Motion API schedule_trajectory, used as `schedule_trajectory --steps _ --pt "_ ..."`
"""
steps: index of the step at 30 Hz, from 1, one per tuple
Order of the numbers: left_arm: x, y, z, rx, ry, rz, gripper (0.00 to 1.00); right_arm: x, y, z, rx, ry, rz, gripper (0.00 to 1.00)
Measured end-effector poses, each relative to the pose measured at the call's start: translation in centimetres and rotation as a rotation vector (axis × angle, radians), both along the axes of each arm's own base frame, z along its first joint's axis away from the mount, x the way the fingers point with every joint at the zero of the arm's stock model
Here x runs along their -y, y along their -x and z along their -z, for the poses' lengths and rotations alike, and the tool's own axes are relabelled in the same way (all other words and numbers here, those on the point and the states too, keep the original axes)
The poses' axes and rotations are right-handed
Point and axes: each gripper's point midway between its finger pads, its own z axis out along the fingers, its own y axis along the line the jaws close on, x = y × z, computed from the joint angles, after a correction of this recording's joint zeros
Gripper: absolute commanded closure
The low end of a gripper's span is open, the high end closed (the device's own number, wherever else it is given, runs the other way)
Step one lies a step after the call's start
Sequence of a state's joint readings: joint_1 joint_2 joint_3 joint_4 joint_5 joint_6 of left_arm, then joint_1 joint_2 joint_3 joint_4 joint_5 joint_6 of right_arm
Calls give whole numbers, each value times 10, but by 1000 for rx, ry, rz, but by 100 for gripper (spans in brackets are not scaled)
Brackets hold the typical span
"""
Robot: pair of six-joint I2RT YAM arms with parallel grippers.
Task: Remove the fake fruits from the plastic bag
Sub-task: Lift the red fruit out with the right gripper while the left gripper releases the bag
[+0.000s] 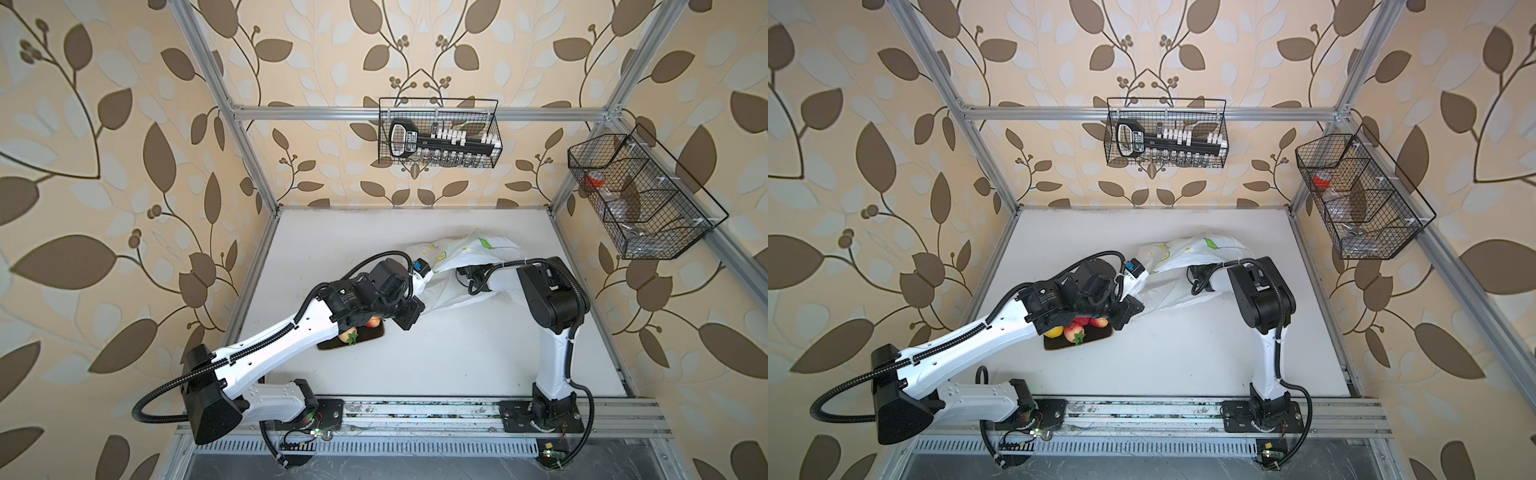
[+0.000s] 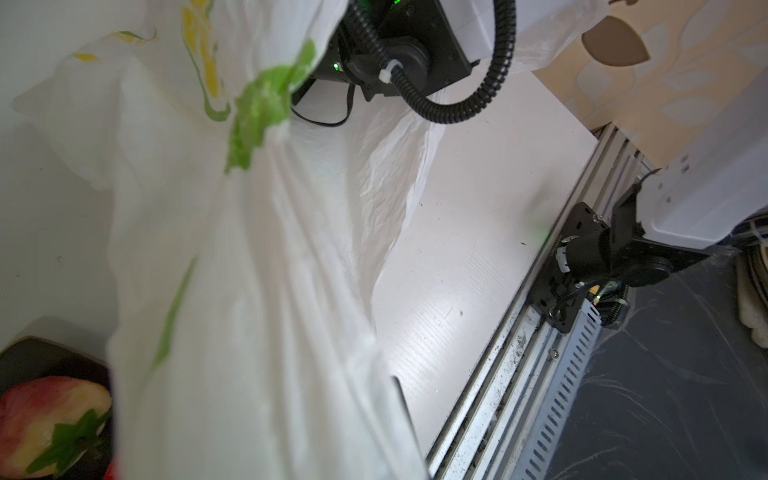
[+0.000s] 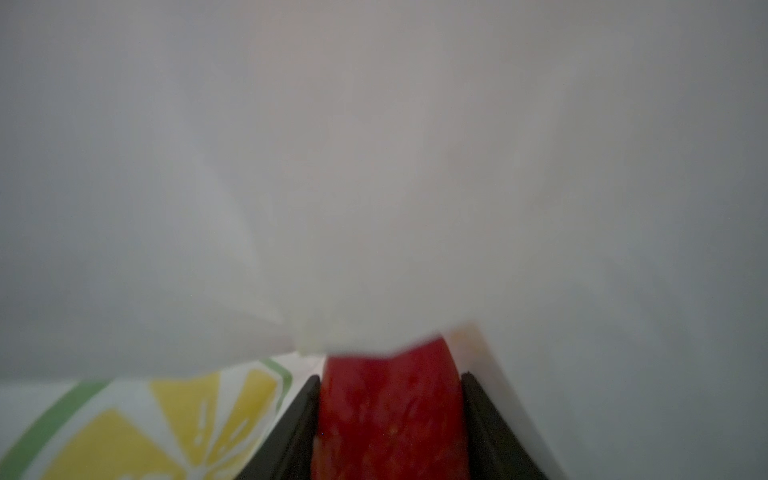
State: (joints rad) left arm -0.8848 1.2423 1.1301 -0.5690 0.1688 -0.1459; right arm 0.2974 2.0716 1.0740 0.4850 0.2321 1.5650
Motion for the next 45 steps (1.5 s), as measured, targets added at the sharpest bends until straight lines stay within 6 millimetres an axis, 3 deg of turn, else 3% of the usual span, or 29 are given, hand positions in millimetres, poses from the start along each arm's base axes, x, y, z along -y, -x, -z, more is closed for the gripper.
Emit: schedule_trajectory --steps 9,18,23,27,30,38,45 --pt "-1 -40 21 54 -110 -148 100 -11 38 -5 -24 29 -174 54" --pt "24 -85 11 125 -118 -235 100 -36 85 -18 1 -2 -420 53" --pt "27 -108 16 128 -125 -269 100 -47 100 -46 61 28 -541 51" --pt "19 -134 19 134 -139 -307 100 -54 109 -82 143 70 -626 51" --pt "13 -151 24 124 -148 -334 100 -59 120 -97 180 96 -690 50" --pt "11 -185 31 109 -151 -355 100 -70 166 -96 160 166 -882 50" --pt "12 -195 50 67 -165 -351 100 -88 204 -118 266 330 -1077 51"
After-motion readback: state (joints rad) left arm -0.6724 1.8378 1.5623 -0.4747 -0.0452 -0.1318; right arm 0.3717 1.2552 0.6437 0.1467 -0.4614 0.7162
